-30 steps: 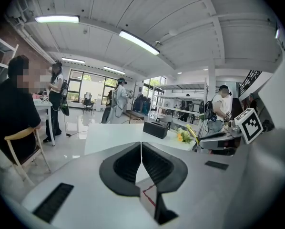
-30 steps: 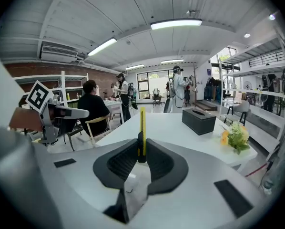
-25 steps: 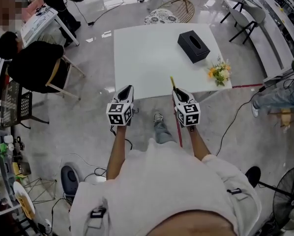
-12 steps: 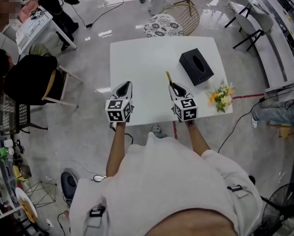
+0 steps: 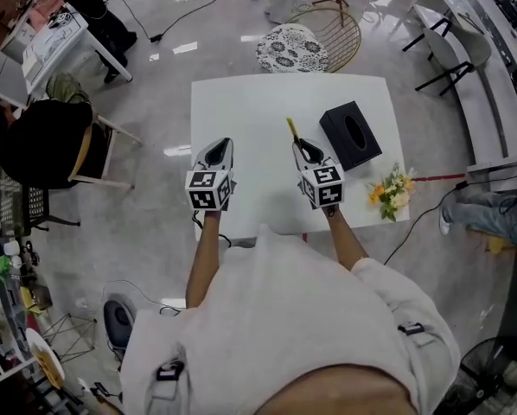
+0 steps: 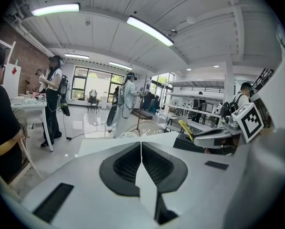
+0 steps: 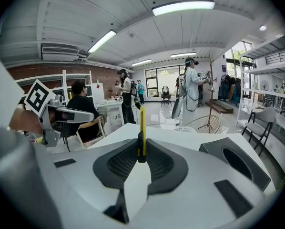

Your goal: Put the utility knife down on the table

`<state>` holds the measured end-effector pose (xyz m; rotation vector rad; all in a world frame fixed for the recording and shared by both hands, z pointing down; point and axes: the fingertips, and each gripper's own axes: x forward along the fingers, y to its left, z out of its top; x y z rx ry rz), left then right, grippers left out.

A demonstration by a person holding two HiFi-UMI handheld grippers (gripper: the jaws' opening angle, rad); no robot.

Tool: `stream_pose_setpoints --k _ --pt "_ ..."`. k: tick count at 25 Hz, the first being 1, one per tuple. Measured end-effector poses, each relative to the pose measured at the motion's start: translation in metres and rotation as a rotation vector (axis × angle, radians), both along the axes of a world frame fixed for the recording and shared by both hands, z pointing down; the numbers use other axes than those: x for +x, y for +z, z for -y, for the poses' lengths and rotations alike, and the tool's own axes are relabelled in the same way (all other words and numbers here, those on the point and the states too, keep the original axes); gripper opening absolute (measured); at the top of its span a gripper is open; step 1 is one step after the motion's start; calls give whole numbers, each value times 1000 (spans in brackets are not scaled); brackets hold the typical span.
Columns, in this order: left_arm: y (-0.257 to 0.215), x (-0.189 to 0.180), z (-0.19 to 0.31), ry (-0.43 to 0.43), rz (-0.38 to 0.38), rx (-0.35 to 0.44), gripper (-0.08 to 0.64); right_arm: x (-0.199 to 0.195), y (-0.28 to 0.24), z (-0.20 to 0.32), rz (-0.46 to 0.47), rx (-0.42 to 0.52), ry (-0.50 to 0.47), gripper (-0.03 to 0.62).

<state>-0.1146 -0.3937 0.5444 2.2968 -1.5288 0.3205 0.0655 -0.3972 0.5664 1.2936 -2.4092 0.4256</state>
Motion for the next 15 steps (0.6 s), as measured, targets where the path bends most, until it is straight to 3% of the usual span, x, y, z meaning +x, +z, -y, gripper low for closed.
stream_pose_setpoints --k 9,15 --pt "12 -30 -5 8 18 -44 23 -7 22 -1 -7 -64 46 72" --pt "27 -51 -20 24 22 -93 23 -12 43 -29 -37 -130 78 72"
